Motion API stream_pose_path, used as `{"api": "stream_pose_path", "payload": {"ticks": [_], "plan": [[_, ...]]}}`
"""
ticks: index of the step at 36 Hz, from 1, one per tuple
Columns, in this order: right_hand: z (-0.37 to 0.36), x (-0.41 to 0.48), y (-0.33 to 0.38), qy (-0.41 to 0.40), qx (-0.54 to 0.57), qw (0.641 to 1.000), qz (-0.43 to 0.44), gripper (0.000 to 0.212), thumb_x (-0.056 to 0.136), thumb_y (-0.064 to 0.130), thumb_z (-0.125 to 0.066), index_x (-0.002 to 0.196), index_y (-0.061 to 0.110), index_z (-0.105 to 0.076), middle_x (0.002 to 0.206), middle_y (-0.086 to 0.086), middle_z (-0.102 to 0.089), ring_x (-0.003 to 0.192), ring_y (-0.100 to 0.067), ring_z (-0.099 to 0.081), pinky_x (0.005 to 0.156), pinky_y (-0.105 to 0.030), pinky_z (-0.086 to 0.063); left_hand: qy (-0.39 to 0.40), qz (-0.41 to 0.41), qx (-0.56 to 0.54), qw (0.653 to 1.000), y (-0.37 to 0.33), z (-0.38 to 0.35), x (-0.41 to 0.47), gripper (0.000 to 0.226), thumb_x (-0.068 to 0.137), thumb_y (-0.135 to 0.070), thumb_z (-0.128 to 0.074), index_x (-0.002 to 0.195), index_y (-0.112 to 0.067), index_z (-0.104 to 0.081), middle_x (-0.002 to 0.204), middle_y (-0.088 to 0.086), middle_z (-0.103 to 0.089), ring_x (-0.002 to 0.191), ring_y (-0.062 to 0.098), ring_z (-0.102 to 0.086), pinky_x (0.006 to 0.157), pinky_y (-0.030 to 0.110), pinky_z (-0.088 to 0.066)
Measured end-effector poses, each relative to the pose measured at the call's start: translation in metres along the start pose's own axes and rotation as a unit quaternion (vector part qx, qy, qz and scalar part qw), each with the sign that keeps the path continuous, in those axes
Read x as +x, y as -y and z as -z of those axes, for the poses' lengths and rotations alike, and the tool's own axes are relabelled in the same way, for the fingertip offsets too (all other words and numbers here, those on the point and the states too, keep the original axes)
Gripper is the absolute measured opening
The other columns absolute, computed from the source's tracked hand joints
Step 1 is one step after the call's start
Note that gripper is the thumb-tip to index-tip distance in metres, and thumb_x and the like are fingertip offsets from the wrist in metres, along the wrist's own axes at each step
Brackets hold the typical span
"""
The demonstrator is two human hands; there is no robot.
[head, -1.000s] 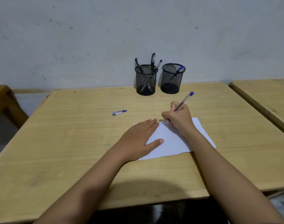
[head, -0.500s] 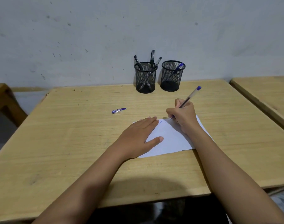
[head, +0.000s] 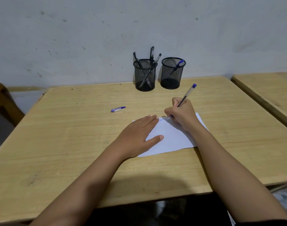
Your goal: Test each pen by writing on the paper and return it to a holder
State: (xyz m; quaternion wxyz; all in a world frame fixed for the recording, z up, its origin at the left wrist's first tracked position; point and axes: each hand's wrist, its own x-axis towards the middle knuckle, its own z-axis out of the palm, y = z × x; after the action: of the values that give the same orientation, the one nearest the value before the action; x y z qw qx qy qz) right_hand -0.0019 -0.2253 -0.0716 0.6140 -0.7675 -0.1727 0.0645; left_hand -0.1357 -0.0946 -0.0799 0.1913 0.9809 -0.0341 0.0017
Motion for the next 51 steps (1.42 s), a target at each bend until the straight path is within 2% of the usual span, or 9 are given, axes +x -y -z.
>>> {"api": "stream_pose_path", "payload": {"ticks": [2,6,9,14,19,32,43,47,51], "plan": [[-0.0002,-0.0003,-0.0005,-0.005,0.006,1.0,0.002,0.038,0.06,-0.01,-0.06,0.052,0.011,-0.029,0.055,-0.005,-0.023,0.054,-0.02,-0.025,0.051,-0.026,-0.025,-0.001,0.0,0.001,1.0,0.0001,0.0003,-0.0001,0.064,0.093,-0.056,-0.032,0.149,-0.028,-0.016,0.157,-0.015,-0.01,0.144,0.002,-0.006,0.114,0.025,-0.011],[0.0002,0.0001,0.0003,0.0,0.002,1.0,-0.002,0.028,0.057,-0.01,-0.058,0.054,0.007,-0.036,0.058,-0.008,-0.022,0.058,-0.022,-0.025,0.053,-0.027,-0.025,-0.002,0.0,0.001,1.0,0.0004,0.0004,0.0,0.065,0.093,-0.057,-0.032,0.149,-0.028,-0.016,0.157,-0.015,-0.011,0.144,0.002,-0.006,0.115,0.027,-0.013],[0.0007,0.001,-0.0008,-0.009,0.013,1.0,-0.002,0.037,0.059,-0.01,-0.059,0.052,0.011,-0.03,0.058,-0.008,-0.023,0.053,-0.02,-0.024,0.05,-0.026,-0.025,-0.003,0.0,0.0,1.0,0.0,0.0008,-0.0003,0.065,0.093,-0.057,-0.033,0.149,-0.029,-0.016,0.157,-0.015,-0.011,0.144,0.002,-0.006,0.114,0.026,-0.012],[-0.001,-0.0004,0.0002,-0.014,0.005,1.0,0.002,0.041,0.059,-0.01,-0.06,0.052,0.014,-0.027,0.059,-0.007,-0.023,0.058,-0.022,-0.024,0.052,-0.028,-0.024,-0.003,-0.001,0.002,1.0,-0.001,0.0018,-0.0008,0.064,0.093,-0.056,-0.033,0.148,-0.028,-0.016,0.157,-0.015,-0.011,0.144,0.002,-0.006,0.112,0.024,-0.011],[0.0,-0.0001,0.001,-0.035,0.045,0.998,-0.009,0.045,0.056,-0.012,-0.058,0.05,0.017,-0.024,0.056,-0.004,-0.022,0.055,-0.019,-0.021,0.051,-0.028,-0.021,-0.004,-0.001,-0.002,1.0,-0.0009,0.0017,-0.0009,0.064,0.093,-0.056,-0.033,0.148,-0.028,-0.017,0.157,-0.015,-0.011,0.143,0.001,-0.006,0.112,0.023,-0.01],[0.001,-0.0015,0.0007,-0.02,0.037,0.999,0.0,0.043,0.059,-0.014,-0.057,0.05,0.014,-0.026,0.054,-0.004,-0.023,0.048,-0.016,-0.023,0.044,-0.02,-0.025,-0.008,-0.005,-0.006,1.0,0.0004,0.0006,-0.0002,0.064,0.093,-0.056,-0.034,0.148,-0.028,-0.018,0.157,-0.016,-0.011,0.143,0.0,-0.005,0.112,0.023,-0.01],[0.0006,-0.0031,0.0028,-0.02,0.024,1.0,-0.006,0.044,0.059,-0.013,-0.058,0.05,0.014,-0.025,0.055,-0.005,-0.022,0.05,-0.017,-0.023,0.048,-0.023,-0.024,-0.007,-0.002,-0.011,1.0,0.0008,0.0001,-0.0006,0.064,0.093,-0.057,-0.034,0.148,-0.028,-0.017,0.157,-0.016,-0.011,0.143,0.0,-0.005,0.114,0.025,-0.011],[0.0003,-0.0043,0.0044,-0.009,-0.001,1.0,0.0,0.034,0.058,-0.012,-0.059,0.053,0.008,-0.032,0.056,-0.005,-0.02,0.053,-0.017,-0.022,0.05,-0.025,-0.022,-0.006,-0.003,-0.008,1.0,0.0009,-0.0004,0.0002,0.065,0.092,-0.058,-0.033,0.148,-0.029,-0.016,0.157,-0.016,-0.01,0.143,0.0,-0.006,0.114,0.025,-0.011],[-0.0009,-0.0067,0.0074,-0.02,-0.003,1.0,0.001,0.044,0.06,-0.012,-0.06,0.05,0.014,-0.026,0.055,-0.002,-0.021,0.052,-0.015,-0.023,0.051,-0.025,-0.023,-0.008,-0.003,-0.01,1.0,0.0005,-0.0001,-0.0006,0.065,0.092,-0.057,-0.034,0.148,-0.029,-0.017,0.157,-0.017,-0.01,0.143,0.0,-0.006,0.113,0.024,-0.011]]}}
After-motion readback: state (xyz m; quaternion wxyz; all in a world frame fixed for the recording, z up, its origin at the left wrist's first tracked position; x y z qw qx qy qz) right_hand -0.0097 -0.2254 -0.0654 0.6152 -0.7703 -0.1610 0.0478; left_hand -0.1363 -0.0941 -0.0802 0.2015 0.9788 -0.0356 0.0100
